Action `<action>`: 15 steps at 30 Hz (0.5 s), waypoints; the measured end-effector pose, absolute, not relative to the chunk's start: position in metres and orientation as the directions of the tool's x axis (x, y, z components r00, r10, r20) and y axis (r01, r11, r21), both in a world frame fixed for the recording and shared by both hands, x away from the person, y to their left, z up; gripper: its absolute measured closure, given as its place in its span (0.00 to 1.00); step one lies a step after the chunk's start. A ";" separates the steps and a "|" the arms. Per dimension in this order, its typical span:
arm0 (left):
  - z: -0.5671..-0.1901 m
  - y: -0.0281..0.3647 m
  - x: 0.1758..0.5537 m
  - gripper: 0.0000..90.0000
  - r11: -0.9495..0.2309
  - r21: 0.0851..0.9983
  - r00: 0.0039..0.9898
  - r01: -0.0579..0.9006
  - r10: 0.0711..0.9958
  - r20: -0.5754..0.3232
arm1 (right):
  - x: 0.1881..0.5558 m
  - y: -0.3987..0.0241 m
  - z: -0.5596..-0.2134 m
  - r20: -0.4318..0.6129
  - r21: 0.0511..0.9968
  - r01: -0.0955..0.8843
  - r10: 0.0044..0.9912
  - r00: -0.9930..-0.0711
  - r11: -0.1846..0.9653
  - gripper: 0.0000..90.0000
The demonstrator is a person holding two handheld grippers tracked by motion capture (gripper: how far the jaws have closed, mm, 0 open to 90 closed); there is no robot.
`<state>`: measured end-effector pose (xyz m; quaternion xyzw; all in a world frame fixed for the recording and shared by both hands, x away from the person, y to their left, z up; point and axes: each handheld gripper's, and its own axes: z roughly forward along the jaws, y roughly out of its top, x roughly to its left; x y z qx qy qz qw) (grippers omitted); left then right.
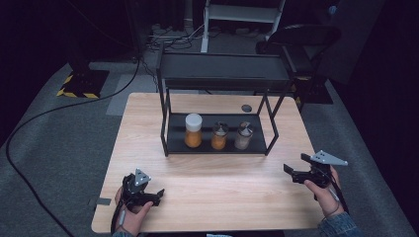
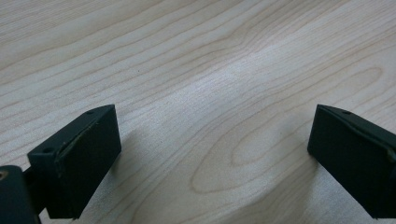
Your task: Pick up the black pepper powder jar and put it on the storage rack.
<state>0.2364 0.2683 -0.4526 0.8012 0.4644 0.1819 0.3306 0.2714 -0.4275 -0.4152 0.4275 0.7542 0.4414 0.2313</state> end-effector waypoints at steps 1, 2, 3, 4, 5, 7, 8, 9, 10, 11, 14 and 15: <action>-0.453 0.268 0.236 0.03 -0.350 0.699 0.502 0.624 0.864 -0.016 | 0.271 -0.428 -0.416 0.028 0.863 0.442 0.849 -0.528 0.246 0.09; -0.453 0.268 0.236 0.03 -0.350 0.699 0.502 0.624 0.865 -0.016 | 0.270 -0.429 -0.418 0.029 0.861 0.444 0.848 -0.529 0.247 0.09; -0.453 0.268 0.236 0.03 -0.350 0.699 0.502 0.624 0.865 -0.016 | 0.270 -0.429 -0.420 0.031 0.860 0.447 0.848 -0.528 0.247 0.09; -0.453 0.268 0.236 0.03 -0.350 0.699 0.502 0.624 0.864 -0.016 | 0.269 -0.429 -0.421 0.030 0.858 0.450 0.848 -0.529 0.250 0.09; -0.453 0.268 0.236 0.03 -0.350 0.699 0.502 0.624 0.864 -0.016 | 0.269 -0.430 -0.424 0.035 0.855 0.456 0.849 -0.527 0.249 0.09; -0.453 0.268 0.237 0.03 -0.350 0.699 0.503 0.624 0.864 -0.016 | 0.269 -0.430 -0.427 0.040 0.852 0.462 0.849 -0.527 0.247 0.09; -0.453 0.268 0.237 0.03 -0.350 0.699 0.503 0.624 0.864 -0.016 | 0.269 -0.431 -0.430 0.042 0.850 0.466 0.849 -0.527 0.247 0.09; -0.453 0.268 0.237 0.03 -0.351 0.699 0.503 0.624 0.864 -0.016 | 0.269 -0.431 -0.431 0.045 0.848 0.469 0.850 -0.526 0.246 0.09; -0.453 0.268 0.237 0.03 -0.350 0.699 0.503 0.624 0.864 -0.016 | 0.269 -0.431 -0.433 0.047 0.846 0.473 0.849 -0.526 0.246 0.09; -0.453 0.268 0.237 0.03 -0.351 0.698 0.503 0.624 0.864 -0.016 | 0.269 -0.430 -0.435 0.048 0.843 0.476 0.848 -0.528 0.249 0.09; -0.453 0.268 0.237 0.03 -0.351 0.699 0.503 0.624 0.864 -0.016 | 0.268 -0.430 -0.439 0.054 0.840 0.482 0.845 -0.532 0.249 0.09; -0.453 0.268 0.237 0.03 -0.351 0.698 0.503 0.624 0.864 -0.016 | 0.269 -0.429 -0.441 0.055 0.839 0.483 0.844 -0.534 0.251 0.09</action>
